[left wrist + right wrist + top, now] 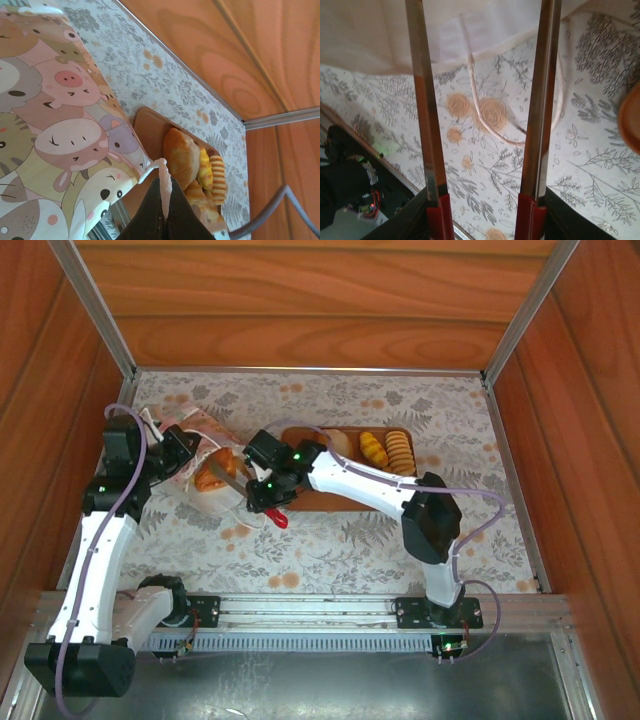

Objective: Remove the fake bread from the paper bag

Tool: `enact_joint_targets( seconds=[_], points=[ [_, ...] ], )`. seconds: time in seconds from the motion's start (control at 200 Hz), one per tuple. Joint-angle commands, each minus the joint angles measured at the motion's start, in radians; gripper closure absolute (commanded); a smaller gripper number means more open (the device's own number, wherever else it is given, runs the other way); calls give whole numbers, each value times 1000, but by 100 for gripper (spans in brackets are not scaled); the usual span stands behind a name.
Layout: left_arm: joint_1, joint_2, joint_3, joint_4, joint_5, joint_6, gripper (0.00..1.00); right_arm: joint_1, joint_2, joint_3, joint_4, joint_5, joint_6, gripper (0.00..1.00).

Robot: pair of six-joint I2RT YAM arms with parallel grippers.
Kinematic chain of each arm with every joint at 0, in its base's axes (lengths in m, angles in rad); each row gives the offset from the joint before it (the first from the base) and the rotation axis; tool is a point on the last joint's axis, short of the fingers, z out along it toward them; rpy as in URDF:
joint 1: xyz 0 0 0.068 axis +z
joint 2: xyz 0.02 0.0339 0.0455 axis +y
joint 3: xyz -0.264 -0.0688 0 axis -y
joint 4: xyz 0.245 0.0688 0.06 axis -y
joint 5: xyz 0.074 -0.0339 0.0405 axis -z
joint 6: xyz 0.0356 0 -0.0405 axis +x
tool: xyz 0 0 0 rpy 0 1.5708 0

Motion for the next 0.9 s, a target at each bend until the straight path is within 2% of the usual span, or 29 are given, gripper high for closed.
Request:
enact_joint_targets(
  seconds=[0.0, 0.125, 0.36, 0.56, 0.685, 0.814, 0.894],
  points=[
    [-6, 0, 18, 69, 45, 5, 100, -3, 42, 78, -63, 45, 11, 54],
    [-7, 9, 11, 103, 67, -2, 100, -2, 113, 185, -127, 44, 4, 52],
    [-7, 14, -11, 174, 89, -31, 100, 2, 192, 263, -202, 69, -2, 50],
    [-10, 9, -32, 209, 96, -50, 100, 16, 239, 320, -291, 145, -25, 49],
    [-10, 4, -43, 221, 95, -57, 100, 18, 244, 313, -267, 98, -18, 49],
    [-10, -6, -54, 230, 94, -66, 100, 10, 232, 276, -201, -6, 3, 61],
    [-9, -13, -58, 229, 91, -68, 100, 7, 222, 268, -191, -21, 9, 63]
  ],
)
